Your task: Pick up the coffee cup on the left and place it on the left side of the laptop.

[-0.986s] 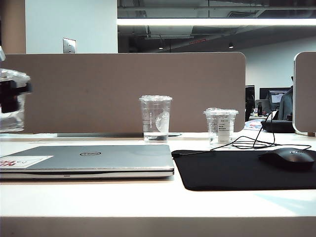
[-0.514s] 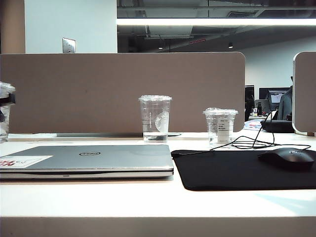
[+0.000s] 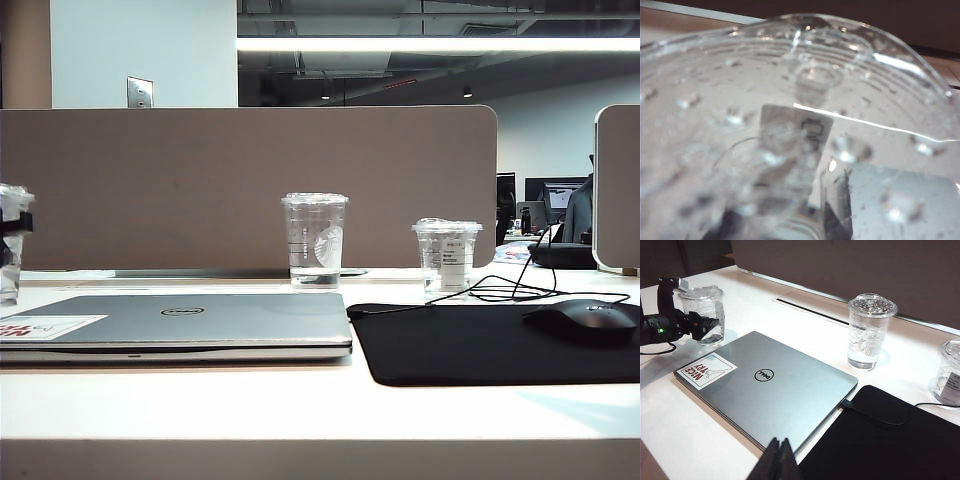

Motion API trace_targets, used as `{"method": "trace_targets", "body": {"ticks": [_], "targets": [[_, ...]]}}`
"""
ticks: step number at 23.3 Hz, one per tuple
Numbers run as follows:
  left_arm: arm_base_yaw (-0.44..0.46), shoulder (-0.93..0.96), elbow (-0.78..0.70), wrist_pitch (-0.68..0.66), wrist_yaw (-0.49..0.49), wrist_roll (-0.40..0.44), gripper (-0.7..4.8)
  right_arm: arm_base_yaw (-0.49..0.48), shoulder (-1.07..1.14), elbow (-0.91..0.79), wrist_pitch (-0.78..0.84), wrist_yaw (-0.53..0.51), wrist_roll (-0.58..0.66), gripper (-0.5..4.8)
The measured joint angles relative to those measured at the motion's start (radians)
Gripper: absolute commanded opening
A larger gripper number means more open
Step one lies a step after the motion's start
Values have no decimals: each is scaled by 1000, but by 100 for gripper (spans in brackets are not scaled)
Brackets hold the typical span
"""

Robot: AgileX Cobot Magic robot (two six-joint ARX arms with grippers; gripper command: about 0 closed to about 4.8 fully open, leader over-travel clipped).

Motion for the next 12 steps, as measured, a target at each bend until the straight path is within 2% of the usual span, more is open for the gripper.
{"method": "trace_targets", "body": {"ticks": [7, 8, 9, 10, 11, 12], "targets": [[0, 107, 0, 97, 2, 0, 187, 0, 0, 0, 0, 0, 0, -4], [0, 122, 1, 116, 1, 0, 230, 0, 0, 0, 0, 0, 0, -4], [0, 124, 1, 119, 1, 0, 304, 0, 0, 0, 0, 0, 0, -4], [0, 124, 1, 119, 1, -1, 409, 0, 0, 0, 0, 0, 0, -4], [0, 124, 1, 117, 1, 0, 479, 0, 0, 0, 0, 0, 0, -3], [0, 125, 1, 113, 2, 0, 479, 0, 0, 0, 0, 0, 0, -4]]}}
